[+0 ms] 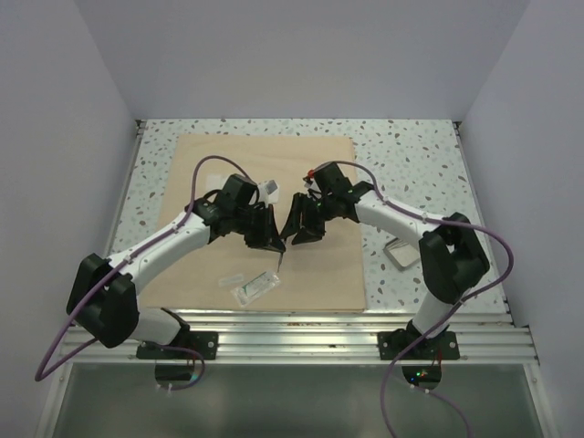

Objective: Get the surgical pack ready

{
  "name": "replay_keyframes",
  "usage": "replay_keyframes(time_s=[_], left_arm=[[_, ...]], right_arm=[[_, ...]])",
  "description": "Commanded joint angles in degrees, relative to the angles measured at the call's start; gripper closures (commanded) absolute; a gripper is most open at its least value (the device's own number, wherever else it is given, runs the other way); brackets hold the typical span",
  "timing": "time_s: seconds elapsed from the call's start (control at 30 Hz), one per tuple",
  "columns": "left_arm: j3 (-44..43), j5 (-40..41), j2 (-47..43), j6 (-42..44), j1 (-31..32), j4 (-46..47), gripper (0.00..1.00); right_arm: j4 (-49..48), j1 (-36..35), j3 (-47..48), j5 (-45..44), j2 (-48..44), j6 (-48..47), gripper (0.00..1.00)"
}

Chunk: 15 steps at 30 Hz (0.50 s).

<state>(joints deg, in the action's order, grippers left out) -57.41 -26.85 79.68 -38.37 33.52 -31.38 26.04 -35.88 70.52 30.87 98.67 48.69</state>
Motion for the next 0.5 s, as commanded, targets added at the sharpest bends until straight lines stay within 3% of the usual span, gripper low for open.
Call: replay_keyframes(time_s=[0.0,0.03,0.1,0.13,0.17,0.2,0.23,0.27,0.33,0.47], left_arm=[[-0.16,-1.8,-1.55,0.23,0.41,2.37,1.0],[-0.25,-1.98,-1.46,0.4,0.41,2.46,1.0],[-0.42,-2.15,-1.19,0.75,0.32,2.29,1.0],[-0.6,-1.98,-1.11,0.84,0.32,2.2,1.0],[-0.86,-1.72,-0.93,1.36,0.32,2.02,1.0],[-1.39,-0.58,-0.58,1.72,0.41,0.98,1.0],[-2.96,0.82,-0.49,2.07,0.41,0.01,0.94],[-3.93,2.58,-0.23,2.77,0.41,-1.31,0.73],[-6.39,6.71,0.47,3.56,0.32,-4.04,0.51],[-8.16,11.29,1.53,5.14,-0.55,-6.15,0.36]], right_arm=[[-1.52,-1.12,2.43,-0.64,1.34,2.46,0.52],[-1.96,-1.3,2.17,-0.46,1.52,2.9,0.55],[-4.24,-1.39,0.94,0.59,1.35,4.65,0.77],[-4.68,-1.39,0.67,0.77,1.26,5.01,0.95],[-4.25,-1.39,0.58,0.77,1.35,5.1,1.0],[-3.46,-1.21,0.67,-0.02,1.09,4.75,1.0],[-2.67,-0.69,0.67,-0.28,0.82,4.4,1.0],[-0.31,-0.16,0.76,-2.11,0.47,3.88,1.0],[2.86,2.9,0.06,-4.06,-1.81,2.3,1.0],[13.81,12.83,-1.7,-8.54,-6.99,-2.44,1.0]])
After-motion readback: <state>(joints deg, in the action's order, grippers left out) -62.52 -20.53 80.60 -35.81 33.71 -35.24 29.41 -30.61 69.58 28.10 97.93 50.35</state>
